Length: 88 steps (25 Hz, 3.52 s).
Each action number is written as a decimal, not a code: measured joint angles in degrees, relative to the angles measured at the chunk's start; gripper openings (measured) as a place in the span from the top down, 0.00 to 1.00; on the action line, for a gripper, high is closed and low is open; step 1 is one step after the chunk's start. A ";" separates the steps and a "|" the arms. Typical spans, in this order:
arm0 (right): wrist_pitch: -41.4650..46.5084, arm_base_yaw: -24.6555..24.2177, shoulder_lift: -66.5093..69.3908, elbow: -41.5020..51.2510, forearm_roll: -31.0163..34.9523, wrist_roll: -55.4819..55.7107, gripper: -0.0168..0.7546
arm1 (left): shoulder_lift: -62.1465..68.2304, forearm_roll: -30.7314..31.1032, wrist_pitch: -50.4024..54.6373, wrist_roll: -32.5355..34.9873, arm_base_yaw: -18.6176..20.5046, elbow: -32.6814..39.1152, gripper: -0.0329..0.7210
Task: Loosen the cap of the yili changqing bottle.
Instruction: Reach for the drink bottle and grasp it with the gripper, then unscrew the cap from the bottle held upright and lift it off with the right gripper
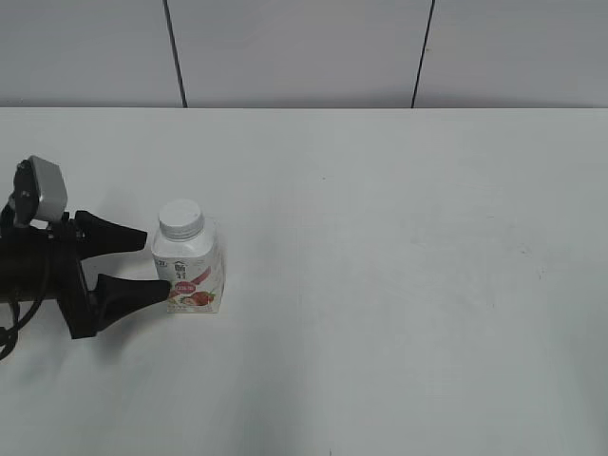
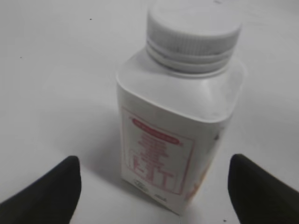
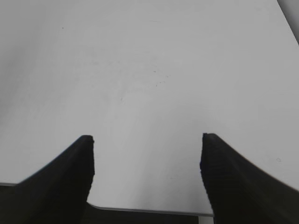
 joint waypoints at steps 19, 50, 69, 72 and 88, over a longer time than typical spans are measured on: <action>-0.06 0.00 0.00 0.00 0.00 0.00 0.26 | 4.58 0.27 -4.14 0.51 -6.49 -4.16 0.18; 0.51 0.00 44.19 -17.17 0.95 4.22 0.26 | 4.58 -0.85 -3.29 0.59 -6.65 -4.16 0.46; 6.50 0.00 83.49 -39.11 1.06 3.92 0.42 | 4.58 -0.80 -3.40 0.59 -6.65 -4.16 0.46; 6.63 0.00 87.70 -41.83 1.11 3.92 0.42 | 4.58 -0.79 -3.40 0.59 -6.65 -4.16 0.46; 6.79 0.82 102.80 -56.44 4.98 4.05 0.42 | 4.58 -0.60 -3.42 0.59 -6.65 -4.16 0.47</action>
